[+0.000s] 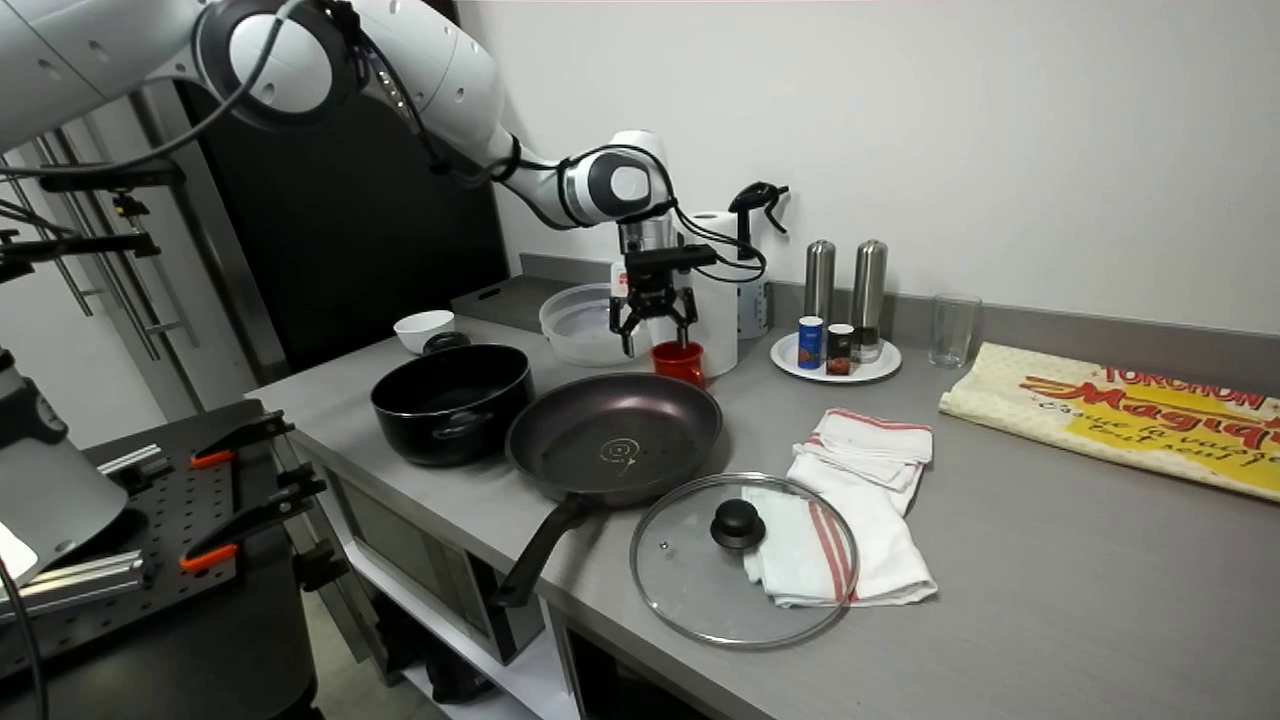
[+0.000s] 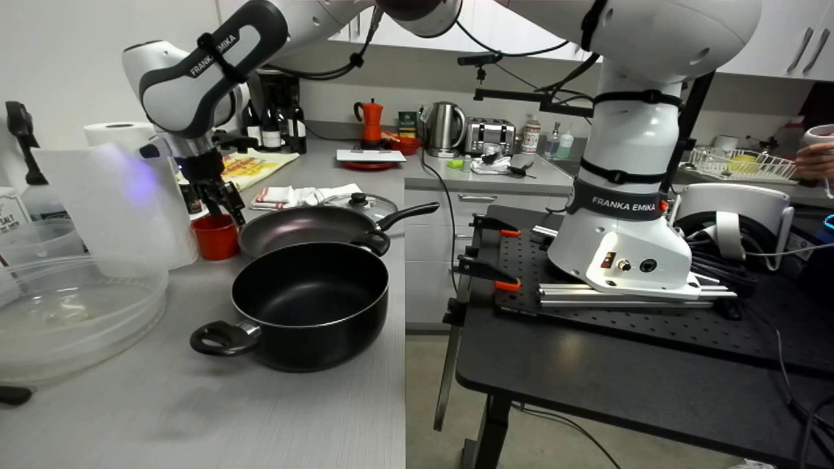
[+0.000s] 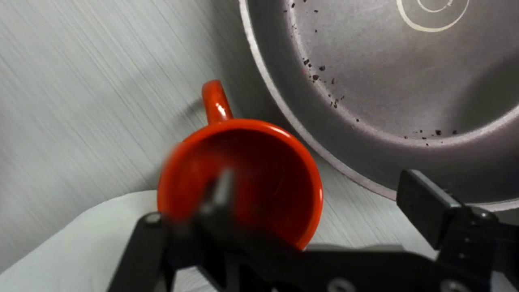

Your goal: Move the red mug to the left

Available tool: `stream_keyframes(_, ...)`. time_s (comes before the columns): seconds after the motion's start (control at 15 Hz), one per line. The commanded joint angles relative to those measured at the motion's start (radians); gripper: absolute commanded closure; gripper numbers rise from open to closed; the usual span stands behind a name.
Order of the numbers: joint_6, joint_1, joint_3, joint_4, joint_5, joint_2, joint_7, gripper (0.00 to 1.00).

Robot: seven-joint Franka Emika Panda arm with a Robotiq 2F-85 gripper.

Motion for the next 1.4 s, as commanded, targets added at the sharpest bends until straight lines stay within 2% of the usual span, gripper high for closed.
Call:
stream_keyframes(0.0,0.042,-0.024,0.013,-0.020,0.038,0.005,-0.063,0.00)
stream_keyframes(0.13,0.055,-0.036,0.018,-0.033,0.053,0.003,-0.082,0.00)
stream_keyframes(0.2,0.062,-0.041,0.020,-0.042,0.060,-0.001,-0.091,0.06)
stream_keyframes(0.27,0.068,-0.045,0.022,-0.046,0.068,-0.001,-0.101,0.26)
stream_keyframes(0.4,0.075,-0.052,0.024,-0.055,0.080,-0.004,-0.115,0.40)
stream_keyframes(0.73,0.089,-0.060,0.025,-0.067,0.101,-0.009,-0.131,0.80)
stream_keyframes(0.93,0.098,-0.064,0.026,-0.077,0.109,-0.018,-0.138,0.99)
stream_keyframes(1.33,0.145,-0.072,0.028,-0.096,0.113,-0.032,-0.139,0.98)
